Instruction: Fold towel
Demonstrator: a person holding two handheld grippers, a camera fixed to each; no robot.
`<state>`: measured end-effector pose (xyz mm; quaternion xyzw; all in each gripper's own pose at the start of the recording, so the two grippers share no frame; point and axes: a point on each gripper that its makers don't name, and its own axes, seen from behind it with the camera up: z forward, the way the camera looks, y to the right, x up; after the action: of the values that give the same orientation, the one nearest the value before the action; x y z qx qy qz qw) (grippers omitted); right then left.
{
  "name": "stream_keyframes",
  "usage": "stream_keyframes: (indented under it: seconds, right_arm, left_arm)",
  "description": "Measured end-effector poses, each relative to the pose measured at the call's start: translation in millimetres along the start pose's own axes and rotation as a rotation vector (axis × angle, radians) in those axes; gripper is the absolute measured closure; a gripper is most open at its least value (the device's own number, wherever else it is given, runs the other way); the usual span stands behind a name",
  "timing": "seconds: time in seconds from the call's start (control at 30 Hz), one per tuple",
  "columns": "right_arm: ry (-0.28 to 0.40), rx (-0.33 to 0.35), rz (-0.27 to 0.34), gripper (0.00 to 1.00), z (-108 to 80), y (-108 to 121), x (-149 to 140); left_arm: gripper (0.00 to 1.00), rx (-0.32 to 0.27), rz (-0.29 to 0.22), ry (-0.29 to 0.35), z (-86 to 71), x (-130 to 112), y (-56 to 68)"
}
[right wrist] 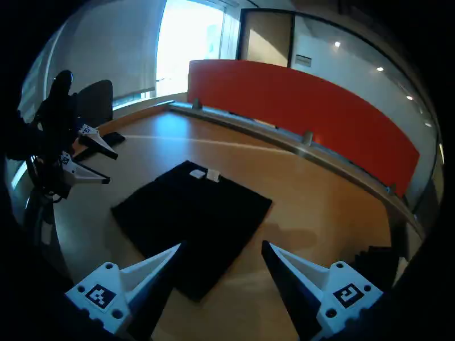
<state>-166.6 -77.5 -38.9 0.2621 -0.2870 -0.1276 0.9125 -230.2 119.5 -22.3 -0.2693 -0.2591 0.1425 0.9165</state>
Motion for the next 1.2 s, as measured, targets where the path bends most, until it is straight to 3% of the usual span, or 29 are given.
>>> stream_keyframes:
  seconds: [0.3, 0.67, 1.2]
  right_arm:
    - [-0.061, 0.025, 0.001, 0.00, 15.6, -11.7, -41.6]
    - [-0.125, 0.052, 0.013, 0.00, 31.4, -22.9, -81.1]
    - [-0.181, 0.082, 0.007, 0.01, 42.3, -36.9, -117.8]
  left_arm:
    - [0.06, -0.036, 0.030, -0.079, 19.8, -40.0, 14.7]
    - [0.06, -0.076, 0.015, -0.146, 32.2, -73.9, 28.8]
    - [0.06, -0.096, 0.027, -0.208, 42.8, -97.4, 39.4]
